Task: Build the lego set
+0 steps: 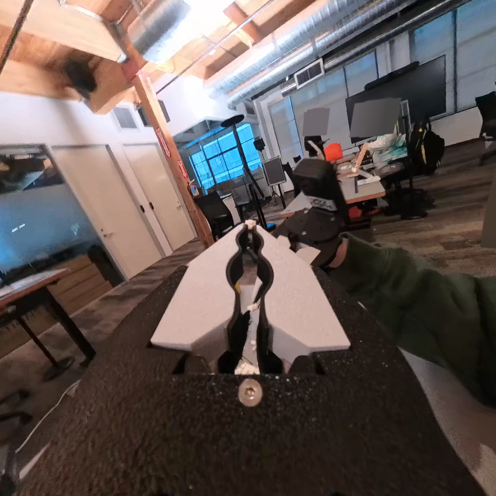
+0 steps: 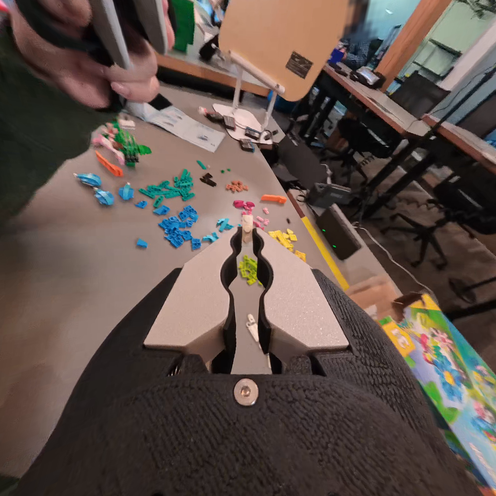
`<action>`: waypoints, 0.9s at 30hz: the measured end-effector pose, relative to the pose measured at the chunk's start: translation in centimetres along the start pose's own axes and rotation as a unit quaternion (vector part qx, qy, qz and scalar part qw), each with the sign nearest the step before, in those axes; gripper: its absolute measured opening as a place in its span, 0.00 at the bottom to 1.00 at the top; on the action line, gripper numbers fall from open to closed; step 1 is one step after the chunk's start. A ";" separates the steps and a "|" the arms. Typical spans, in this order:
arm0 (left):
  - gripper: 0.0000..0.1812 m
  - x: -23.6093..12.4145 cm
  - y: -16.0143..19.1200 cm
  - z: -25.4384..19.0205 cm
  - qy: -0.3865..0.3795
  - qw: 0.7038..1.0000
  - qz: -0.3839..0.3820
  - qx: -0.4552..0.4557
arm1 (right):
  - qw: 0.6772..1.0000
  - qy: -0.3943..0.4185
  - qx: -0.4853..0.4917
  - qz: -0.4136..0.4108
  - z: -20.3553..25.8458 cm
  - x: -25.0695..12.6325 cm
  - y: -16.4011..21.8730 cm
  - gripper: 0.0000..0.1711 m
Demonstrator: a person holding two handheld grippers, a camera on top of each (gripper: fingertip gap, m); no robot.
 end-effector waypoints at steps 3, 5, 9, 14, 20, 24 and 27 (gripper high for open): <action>0.00 -0.3 -0.5 -0.4 0.012 1.000 -0.008 0.006 | 1.000 -0.017 -0.004 0.012 0.0 -0.5 0.8 0.04; 0.00 -0.6 0.2 -0.5 0.013 1.000 0.002 0.004 | 0.999 -0.023 -0.001 0.024 0.0 -0.8 1.2 0.03; 0.00 -0.3 2.5 0.2 0.036 0.999 0.022 -0.012 | 0.999 -0.039 0.010 0.025 0.0 -0.5 1.5 0.03; 0.00 0.3 5.4 -0.2 0.120 0.990 0.046 -0.064 | 0.997 -0.062 0.004 0.045 0.7 0.1 1.7 0.03; 0.00 0.3 7.4 -1.0 0.180 0.981 0.060 -0.051 | 0.995 -0.095 -0.018 0.028 2.2 0.3 0.8 0.03; 0.00 -0.3 7.7 -1.2 0.217 0.973 0.054 -0.062 | 0.991 -0.132 -0.010 0.002 3.0 -0.1 0.2 0.03; 0.01 -0.6 8.0 -1.8 0.244 0.966 0.069 -0.051 | 0.987 -0.158 0.002 0.004 3.5 -0.2 0.2 0.03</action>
Point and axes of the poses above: each gripper's, where its closed fingertips meet, x out along the fingers, y out of its underside, z = x × y across the jaws, the point moved 7 cm from there along -x, back along the fingers, and after that the axes turned 12 degrees about x, right-handed, at the moved point
